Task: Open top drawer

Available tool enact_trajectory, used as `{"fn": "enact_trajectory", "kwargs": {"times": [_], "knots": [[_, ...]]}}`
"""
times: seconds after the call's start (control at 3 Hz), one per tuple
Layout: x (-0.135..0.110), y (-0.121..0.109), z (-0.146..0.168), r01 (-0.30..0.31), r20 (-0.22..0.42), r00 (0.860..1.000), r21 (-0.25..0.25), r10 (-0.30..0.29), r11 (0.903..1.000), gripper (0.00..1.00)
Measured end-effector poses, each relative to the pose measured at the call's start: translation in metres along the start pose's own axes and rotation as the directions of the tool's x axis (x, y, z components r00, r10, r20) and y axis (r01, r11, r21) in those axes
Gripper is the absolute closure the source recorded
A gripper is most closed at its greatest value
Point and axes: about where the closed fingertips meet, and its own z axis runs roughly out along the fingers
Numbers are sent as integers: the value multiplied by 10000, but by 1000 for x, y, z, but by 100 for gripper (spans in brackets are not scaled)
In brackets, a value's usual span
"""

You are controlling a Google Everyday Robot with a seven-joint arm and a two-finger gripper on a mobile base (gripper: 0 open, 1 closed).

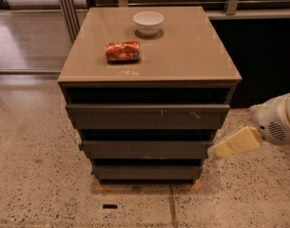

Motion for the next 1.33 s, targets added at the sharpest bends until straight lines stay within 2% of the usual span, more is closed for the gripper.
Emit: {"fn": "enact_trajectory", "kwargs": {"times": [0.33, 0.67, 1.0, 1.33], "knots": [[-29, -22, 49, -133, 2090, 9776, -645, 265, 9978, 0], [-57, -44, 81, 332, 3475, 9377, -995, 35, 9945, 12], [-54, -45, 89, 414, 3476, 9376, -1094, -8, 9931, 31], [-54, -45, 88, 413, 3474, 9377, -1089, -9, 9932, 54]]}}
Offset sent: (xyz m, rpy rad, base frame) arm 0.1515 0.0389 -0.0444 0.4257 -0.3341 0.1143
